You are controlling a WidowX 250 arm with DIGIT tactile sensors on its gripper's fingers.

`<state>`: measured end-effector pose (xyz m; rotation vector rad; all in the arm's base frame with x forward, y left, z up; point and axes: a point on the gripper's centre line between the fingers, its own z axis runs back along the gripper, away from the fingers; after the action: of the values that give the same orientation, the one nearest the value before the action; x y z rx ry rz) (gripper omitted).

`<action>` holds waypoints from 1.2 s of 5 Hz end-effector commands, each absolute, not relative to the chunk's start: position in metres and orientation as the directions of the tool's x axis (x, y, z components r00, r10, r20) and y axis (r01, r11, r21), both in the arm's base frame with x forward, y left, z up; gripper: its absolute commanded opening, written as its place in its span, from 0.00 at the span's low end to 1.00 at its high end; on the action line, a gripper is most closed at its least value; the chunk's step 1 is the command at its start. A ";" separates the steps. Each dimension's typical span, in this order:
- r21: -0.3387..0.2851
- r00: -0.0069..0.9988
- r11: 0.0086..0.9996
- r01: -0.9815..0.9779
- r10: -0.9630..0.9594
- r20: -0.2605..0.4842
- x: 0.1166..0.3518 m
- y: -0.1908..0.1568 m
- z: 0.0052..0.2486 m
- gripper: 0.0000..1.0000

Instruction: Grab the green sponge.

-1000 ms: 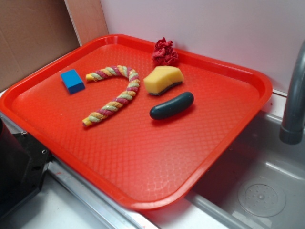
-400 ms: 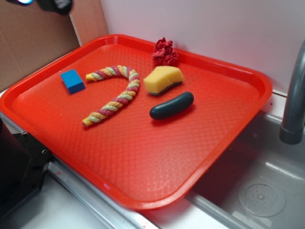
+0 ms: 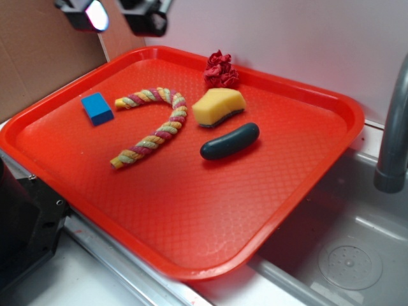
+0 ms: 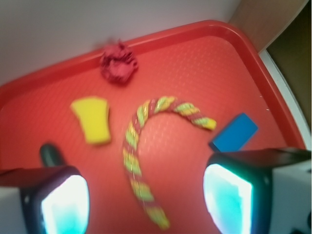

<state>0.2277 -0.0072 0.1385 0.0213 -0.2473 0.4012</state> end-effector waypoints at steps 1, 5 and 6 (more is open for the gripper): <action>-0.033 0.904 0.937 -0.348 0.344 0.255 0.268 -0.025 0.102 1.00; 0.000 0.967 0.985 -0.174 0.171 0.188 0.308 -0.040 0.040 0.31; 0.004 0.966 0.982 -0.187 0.183 0.180 0.304 -0.041 0.037 0.00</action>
<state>0.2979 -0.0373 0.0264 0.0331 -0.1366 0.1948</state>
